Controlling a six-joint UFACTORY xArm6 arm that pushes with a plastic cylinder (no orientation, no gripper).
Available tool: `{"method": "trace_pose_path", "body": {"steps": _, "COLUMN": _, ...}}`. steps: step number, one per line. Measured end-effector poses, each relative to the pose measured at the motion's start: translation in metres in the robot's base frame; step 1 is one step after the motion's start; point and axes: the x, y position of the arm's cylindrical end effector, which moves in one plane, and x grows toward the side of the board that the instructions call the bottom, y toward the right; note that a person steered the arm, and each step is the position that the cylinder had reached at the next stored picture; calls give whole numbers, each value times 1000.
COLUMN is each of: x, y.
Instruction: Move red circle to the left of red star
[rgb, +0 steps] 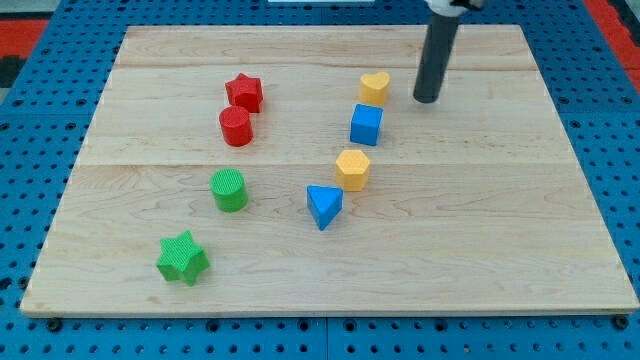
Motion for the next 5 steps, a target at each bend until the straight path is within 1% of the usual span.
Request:
{"method": "trace_pose_path", "body": {"steps": 1, "x": -8, "y": -41}}
{"method": "trace_pose_path", "body": {"steps": 2, "x": -19, "y": -52}}
{"method": "trace_pose_path", "body": {"steps": 3, "x": -54, "y": 9}}
{"method": "trace_pose_path", "body": {"steps": 4, "x": -87, "y": -44}}
{"method": "trace_pose_path", "body": {"steps": 5, "x": -58, "y": -87}}
